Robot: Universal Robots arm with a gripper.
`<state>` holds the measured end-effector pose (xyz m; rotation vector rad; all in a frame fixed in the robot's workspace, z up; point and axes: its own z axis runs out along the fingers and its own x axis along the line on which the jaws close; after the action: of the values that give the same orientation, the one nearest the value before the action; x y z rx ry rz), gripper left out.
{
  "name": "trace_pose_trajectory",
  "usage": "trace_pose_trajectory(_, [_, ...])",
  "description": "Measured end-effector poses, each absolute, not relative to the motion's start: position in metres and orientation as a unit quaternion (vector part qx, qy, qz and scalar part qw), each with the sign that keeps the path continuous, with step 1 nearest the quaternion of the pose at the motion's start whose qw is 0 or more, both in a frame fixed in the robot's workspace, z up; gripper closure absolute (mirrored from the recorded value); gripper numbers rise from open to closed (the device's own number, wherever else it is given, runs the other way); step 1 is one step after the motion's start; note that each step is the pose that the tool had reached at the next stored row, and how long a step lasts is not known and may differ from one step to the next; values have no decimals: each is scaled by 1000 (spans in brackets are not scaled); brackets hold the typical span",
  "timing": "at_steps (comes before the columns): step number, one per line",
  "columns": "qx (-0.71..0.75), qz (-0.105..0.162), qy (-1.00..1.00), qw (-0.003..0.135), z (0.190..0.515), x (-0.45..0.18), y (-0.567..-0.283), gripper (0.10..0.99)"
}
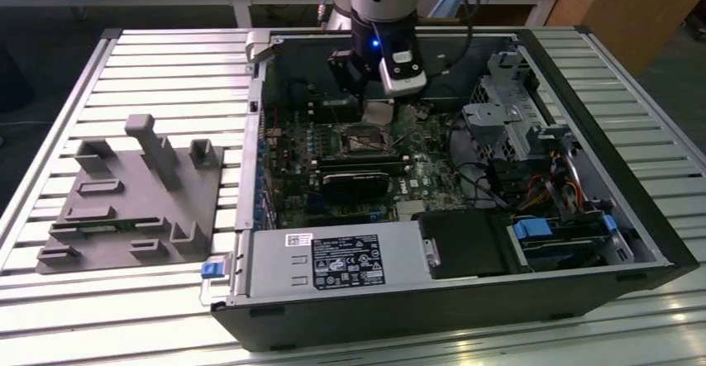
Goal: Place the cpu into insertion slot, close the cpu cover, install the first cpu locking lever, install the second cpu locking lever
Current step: 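Place the cpu into insertion slot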
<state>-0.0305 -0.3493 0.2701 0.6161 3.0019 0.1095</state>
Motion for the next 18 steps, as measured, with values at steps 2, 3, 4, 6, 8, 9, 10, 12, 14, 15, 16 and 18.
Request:
trace_pose_trajectory(2, [218,35,974,38,269,-31,-349,545])
trace_pose_trajectory(3, [227,35,973,39,269,-31,-349,545])
trace_pose_trajectory(4, [237,34,970,39,269,-31,-349,545])
trace_pose_trajectory(6, [254,34,966,39,268,-31,-349,545])
trace_pose_trajectory(8, [271,33,961,40,268,-31,-349,545])
trace_pose_trajectory(9, [280,33,959,40,267,-31,-349,545])
trace_pose_trajectory(10, [289,32,956,41,267,-31,-349,545])
trace_pose_trajectory(12, [306,31,950,41,266,-31,-349,545])
trace_pose_trajectory(14, [324,31,945,42,266,-31,-349,545])
trace_pose_trajectory(15, [332,30,942,42,265,-31,-349,545])
trace_pose_trajectory(16, [341,30,939,42,265,-31,-349,545])
trace_pose_trajectory(18, [358,29,932,43,264,-31,-349,545])
